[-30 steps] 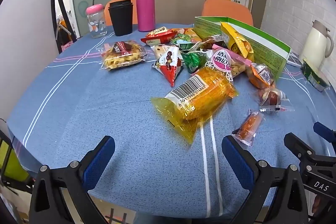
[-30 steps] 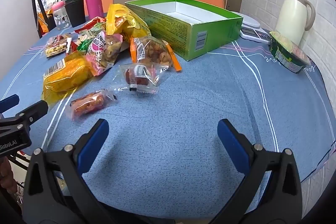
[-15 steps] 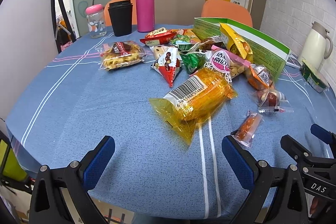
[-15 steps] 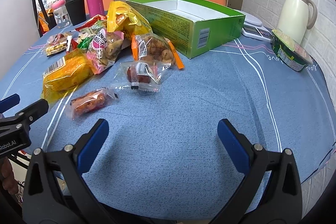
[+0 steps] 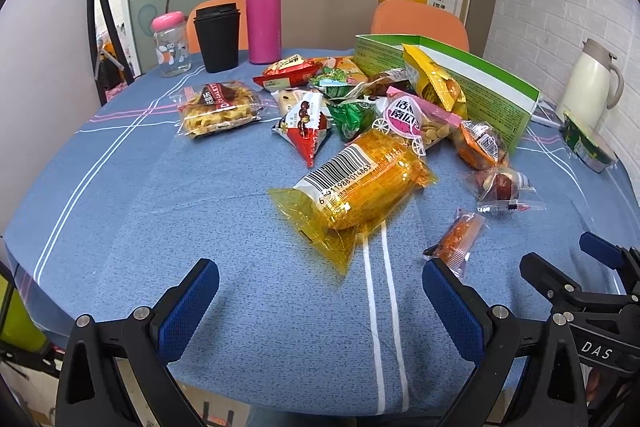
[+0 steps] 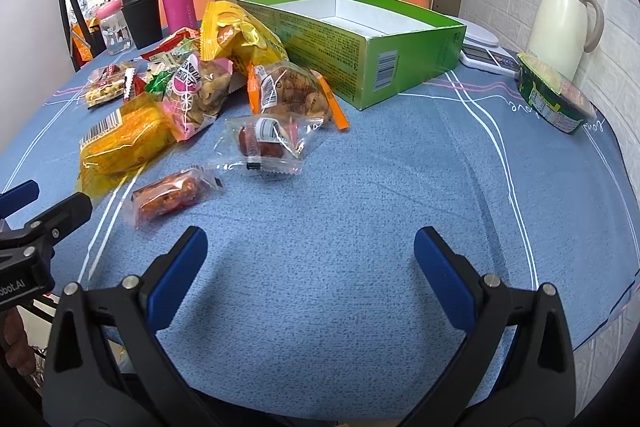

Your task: Organize snacks

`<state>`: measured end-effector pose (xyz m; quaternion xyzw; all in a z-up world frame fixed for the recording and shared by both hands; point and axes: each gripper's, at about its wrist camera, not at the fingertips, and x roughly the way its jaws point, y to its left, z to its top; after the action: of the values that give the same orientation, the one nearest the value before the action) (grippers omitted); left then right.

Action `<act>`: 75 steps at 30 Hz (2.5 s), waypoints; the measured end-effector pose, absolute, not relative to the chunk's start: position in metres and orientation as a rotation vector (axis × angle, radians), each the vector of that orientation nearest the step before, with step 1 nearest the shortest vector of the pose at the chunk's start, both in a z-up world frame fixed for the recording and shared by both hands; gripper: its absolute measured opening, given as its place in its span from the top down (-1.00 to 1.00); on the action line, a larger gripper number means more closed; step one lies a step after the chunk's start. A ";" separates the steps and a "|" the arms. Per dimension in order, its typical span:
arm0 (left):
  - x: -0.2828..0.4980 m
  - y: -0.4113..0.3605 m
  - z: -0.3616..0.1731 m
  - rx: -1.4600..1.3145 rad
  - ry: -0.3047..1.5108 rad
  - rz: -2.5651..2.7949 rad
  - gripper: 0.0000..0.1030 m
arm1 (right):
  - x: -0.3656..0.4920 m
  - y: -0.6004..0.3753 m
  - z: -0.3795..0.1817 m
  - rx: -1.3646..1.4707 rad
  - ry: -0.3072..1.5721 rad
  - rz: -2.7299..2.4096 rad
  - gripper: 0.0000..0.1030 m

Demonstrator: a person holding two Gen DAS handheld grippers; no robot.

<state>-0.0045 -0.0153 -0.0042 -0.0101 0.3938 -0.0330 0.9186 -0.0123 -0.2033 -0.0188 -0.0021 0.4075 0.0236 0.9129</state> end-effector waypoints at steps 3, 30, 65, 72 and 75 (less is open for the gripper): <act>-0.004 -0.016 -0.004 -0.018 0.812 -0.073 -1.00 | -0.011 -0.204 -0.019 -0.004 0.842 0.048 -1.00; 0.001 -0.039 -0.002 -0.059 0.836 -0.392 -0.74 | 0.026 -0.228 -0.007 0.101 0.751 0.231 -1.00; 0.034 -0.077 0.008 0.014 0.946 -0.612 0.59 | 0.012 -0.254 -0.011 0.196 0.749 0.268 0.12; 0.067 -0.079 0.073 -0.070 0.808 -0.639 0.59 | 0.020 -0.267 0.046 0.177 0.560 0.240 0.13; 0.095 -0.094 0.090 -0.080 0.787 -0.623 0.59 | 0.035 -0.267 0.060 0.133 0.515 0.213 0.13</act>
<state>0.0953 -0.0944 0.0902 -0.0385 0.3772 -0.2987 0.8758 0.0353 -0.2674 0.0600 0.0658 0.2538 0.1053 0.9593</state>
